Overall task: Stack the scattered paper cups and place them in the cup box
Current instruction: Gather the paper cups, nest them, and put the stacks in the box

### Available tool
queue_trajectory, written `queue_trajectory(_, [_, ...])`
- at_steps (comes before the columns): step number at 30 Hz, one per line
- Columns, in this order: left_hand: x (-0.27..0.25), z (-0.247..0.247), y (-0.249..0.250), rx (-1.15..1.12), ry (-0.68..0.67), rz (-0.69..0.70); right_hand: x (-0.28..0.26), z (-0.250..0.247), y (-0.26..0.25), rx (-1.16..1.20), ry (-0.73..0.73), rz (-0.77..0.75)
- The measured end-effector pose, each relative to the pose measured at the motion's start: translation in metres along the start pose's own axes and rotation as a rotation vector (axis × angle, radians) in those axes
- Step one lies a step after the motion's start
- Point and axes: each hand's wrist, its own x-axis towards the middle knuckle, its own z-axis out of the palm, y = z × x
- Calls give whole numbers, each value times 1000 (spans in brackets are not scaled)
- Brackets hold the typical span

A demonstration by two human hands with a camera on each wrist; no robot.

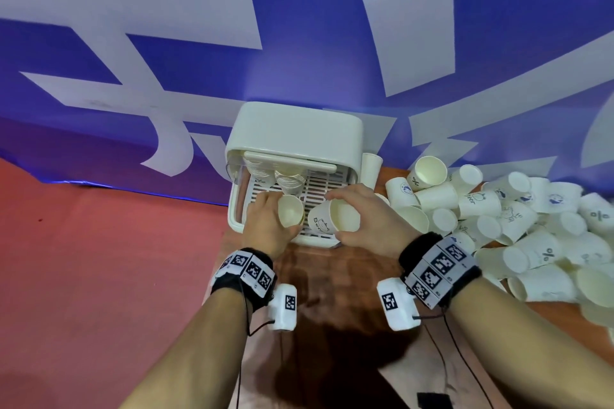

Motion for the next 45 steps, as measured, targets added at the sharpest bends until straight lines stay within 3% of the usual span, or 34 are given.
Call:
queue_trajectory(29, [4,-1,1,56,-144,-52,-6,5,-17,-12,118,-9])
queue_trajectory(35, [-20,-16,-16,-243,86,-107,8,22,-28,-67,175,-29])
queue_trajectory(45, [-36,-40,-55,-456,242,-273,42,57,-37,-251,98,-28])
